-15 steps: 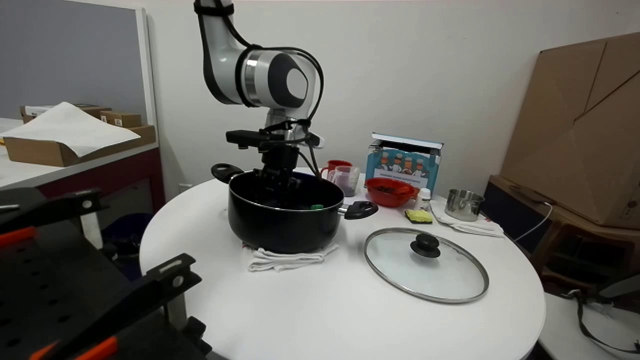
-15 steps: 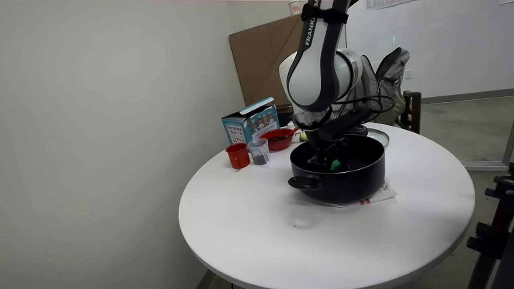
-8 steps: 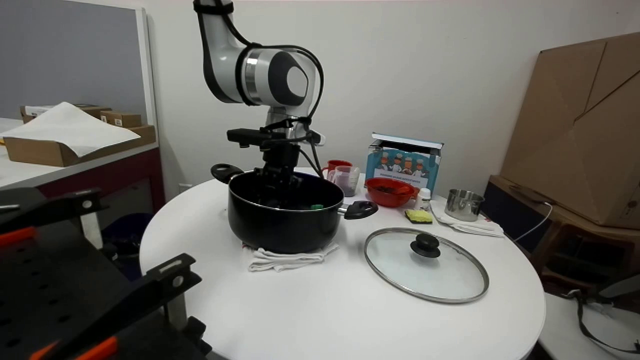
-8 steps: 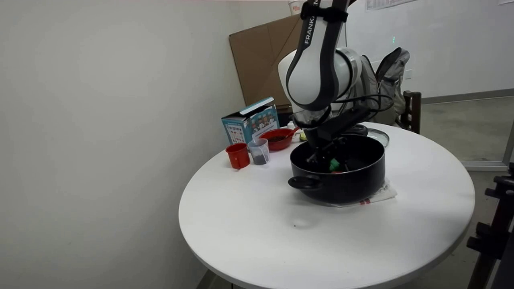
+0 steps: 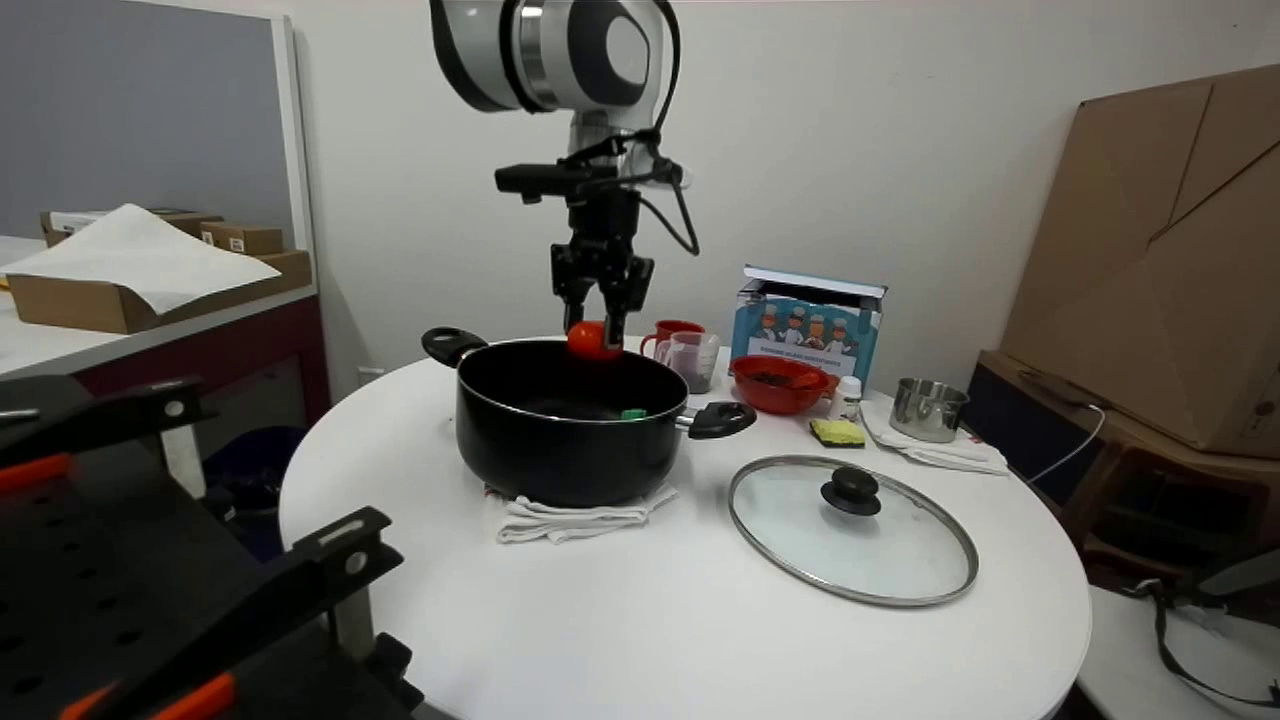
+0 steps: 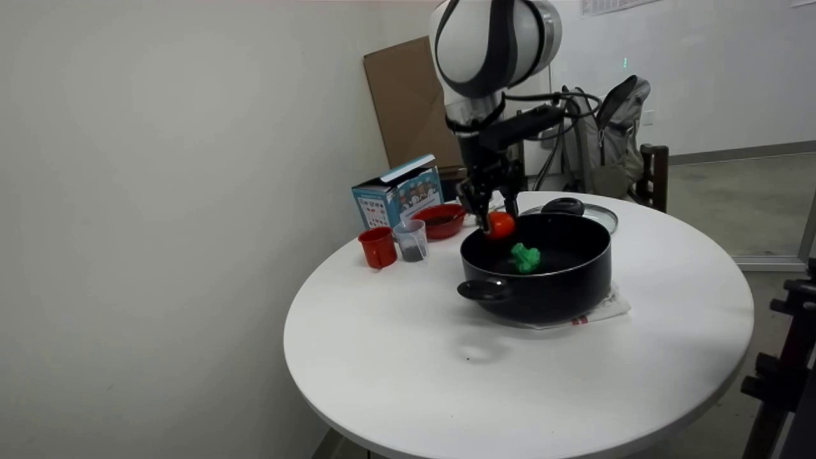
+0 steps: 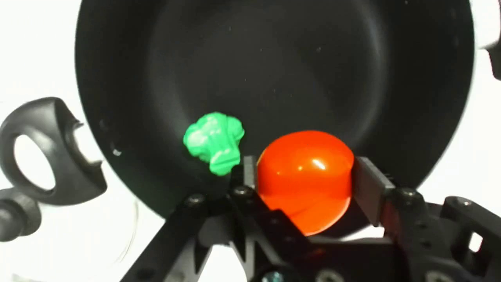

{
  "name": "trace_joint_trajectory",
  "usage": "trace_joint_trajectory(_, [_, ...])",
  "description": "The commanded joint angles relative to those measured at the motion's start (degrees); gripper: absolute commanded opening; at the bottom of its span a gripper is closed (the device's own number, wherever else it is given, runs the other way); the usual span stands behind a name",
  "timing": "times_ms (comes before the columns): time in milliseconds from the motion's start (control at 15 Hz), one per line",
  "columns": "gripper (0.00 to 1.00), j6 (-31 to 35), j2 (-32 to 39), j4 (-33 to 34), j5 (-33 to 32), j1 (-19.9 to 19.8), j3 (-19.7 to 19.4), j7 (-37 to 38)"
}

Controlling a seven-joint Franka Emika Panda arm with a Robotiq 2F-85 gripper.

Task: Take the lid off the pot, put its contents om the table, then place the lid on the pot

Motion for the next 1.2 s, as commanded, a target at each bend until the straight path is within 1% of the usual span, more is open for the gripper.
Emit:
trace_joint_trajectory(0, [0.36, -1.7, -6.6, 0.2, 1.5, -2.4, -0.6, -1.4])
trace_joint_trajectory(200, [0.36, -4.0, -8.0, 2.9, 1.5, -5.0, -2.2, -0.9])
trace_joint_trajectory(400, [0.36, -6.2, -8.6, 2.4, -0.7, -6.3, -5.0, 0.6])
trace_joint_trajectory(733, [0.36, -8.3, -11.1, -3.9, -3.8, -7.8, -8.8, 1.2])
trace_joint_trajectory(1133, [0.36, -7.5, -11.5, -12.0, -9.2, -7.6, -11.9, 3.4])
